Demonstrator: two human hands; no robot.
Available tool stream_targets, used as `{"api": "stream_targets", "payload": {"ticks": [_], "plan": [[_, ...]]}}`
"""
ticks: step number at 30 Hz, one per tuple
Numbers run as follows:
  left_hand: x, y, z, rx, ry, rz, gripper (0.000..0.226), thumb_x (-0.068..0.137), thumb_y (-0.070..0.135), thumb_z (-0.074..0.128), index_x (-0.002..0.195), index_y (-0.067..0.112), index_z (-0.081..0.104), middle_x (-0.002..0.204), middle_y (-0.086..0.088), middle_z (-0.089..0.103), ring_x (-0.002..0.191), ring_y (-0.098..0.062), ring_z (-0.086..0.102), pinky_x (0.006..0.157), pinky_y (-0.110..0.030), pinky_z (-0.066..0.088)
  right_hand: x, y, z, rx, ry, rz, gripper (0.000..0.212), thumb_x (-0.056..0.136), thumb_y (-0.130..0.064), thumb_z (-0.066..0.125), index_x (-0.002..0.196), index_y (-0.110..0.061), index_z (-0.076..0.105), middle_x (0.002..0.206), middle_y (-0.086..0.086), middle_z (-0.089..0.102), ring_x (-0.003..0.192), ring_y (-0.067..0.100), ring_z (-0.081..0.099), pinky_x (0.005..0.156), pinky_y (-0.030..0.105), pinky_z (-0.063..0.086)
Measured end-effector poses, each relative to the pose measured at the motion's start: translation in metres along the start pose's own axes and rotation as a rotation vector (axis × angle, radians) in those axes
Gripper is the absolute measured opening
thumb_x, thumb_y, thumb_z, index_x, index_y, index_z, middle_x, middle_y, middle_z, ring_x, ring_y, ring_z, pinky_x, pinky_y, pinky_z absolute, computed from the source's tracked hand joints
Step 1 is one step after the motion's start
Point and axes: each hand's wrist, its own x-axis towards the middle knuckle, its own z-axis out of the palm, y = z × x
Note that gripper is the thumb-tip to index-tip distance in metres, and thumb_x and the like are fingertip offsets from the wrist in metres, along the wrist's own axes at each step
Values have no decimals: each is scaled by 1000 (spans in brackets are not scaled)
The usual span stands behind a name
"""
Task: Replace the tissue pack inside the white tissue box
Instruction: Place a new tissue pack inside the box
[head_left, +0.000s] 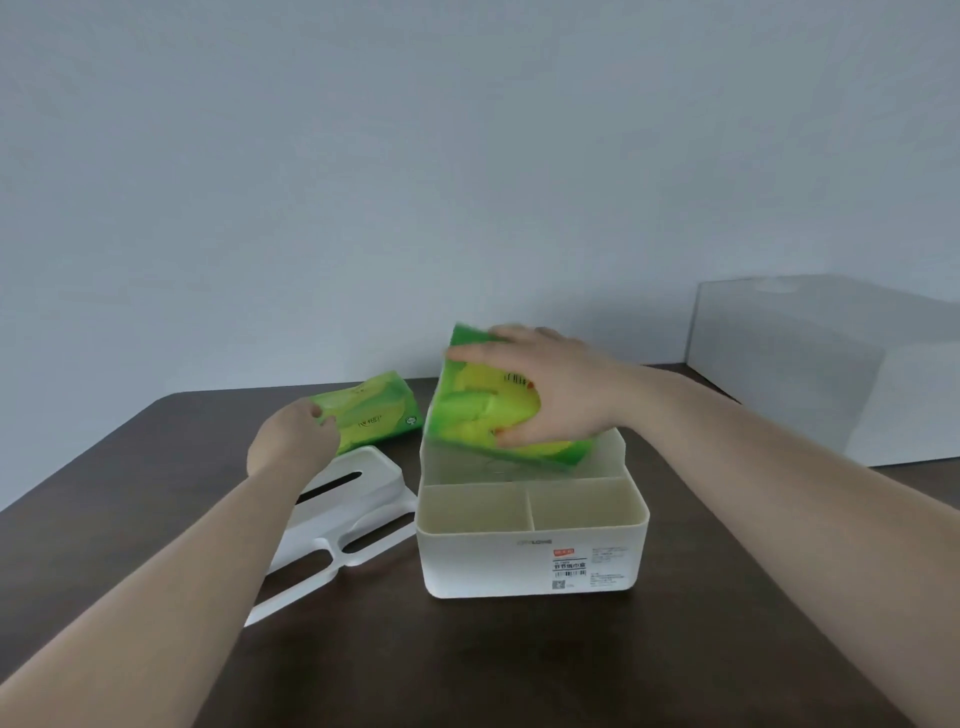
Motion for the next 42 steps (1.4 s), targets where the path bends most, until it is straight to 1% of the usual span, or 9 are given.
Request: {"api": "stream_targets", "payload": {"ticks": [5,16,21,24,27,33,37,39,42], "plan": [[-4,1,-5,20,26,42,41,93,30,43,129,16,56,121,-8,65,113,-31,59,87,-39,47,5,7,29,12,-363,12,63,87,-41,57,143,-49,30,153,-14,35,140,17,33,112,39,32],[-40,46,-24,21,51,193,29,92,26,43,111,16,63,109,-6,67,93,-27,56,74,-32,44,-25,11,13,224,42,52,50,92,-48,52,137,-27,50,144,-9,50,133,12,44,109,31,33],[-61,32,-40,123,-55,3,26,80,11,47,101,10,62,91,-7,63,84,-28,57,66,-31,43,-52,20,8,378,306,182,27,93,-33,54,109,-21,71,112,-4,71,107,15,62,98,37,47],[-82,0,-47,248,-183,-170,39,77,16,47,114,7,57,108,-12,63,101,-32,60,82,-34,49,-63,22,15,379,319,238,24,93,-31,52,103,-21,73,105,-3,73,99,18,64,92,38,50],[-101,-22,-45,234,-189,-344,54,87,16,40,138,0,34,136,-20,44,126,-34,42,105,-37,34,-66,18,20,397,321,264,25,93,-28,52,102,-17,72,105,0,73,99,21,64,91,38,50],[-120,-36,-56,99,-109,-453,61,80,20,47,136,6,29,132,-17,32,124,-34,30,102,-39,31,-65,5,23,449,323,267,25,94,-24,52,105,-13,72,108,2,72,94,18,61,79,28,42],[-126,-52,-63,278,-159,-389,68,76,21,51,138,7,24,130,-17,33,123,-34,36,103,-39,34,-66,-3,19,467,352,262,24,93,-22,52,103,-12,72,108,2,72,102,19,62,86,29,45],[-126,-62,-63,291,-222,-398,55,79,19,49,130,2,36,119,-16,46,110,-33,52,94,-37,46,-68,-5,16,478,359,262,24,93,-22,53,103,-12,72,109,1,72,104,19,63,90,30,46],[-132,-68,-67,311,-270,-323,11,81,7,44,80,3,54,70,-8,57,64,-23,57,66,-29,47,-72,-5,14,472,352,264,26,93,-21,51,104,-11,72,109,1,72,102,19,63,89,30,47]]}}
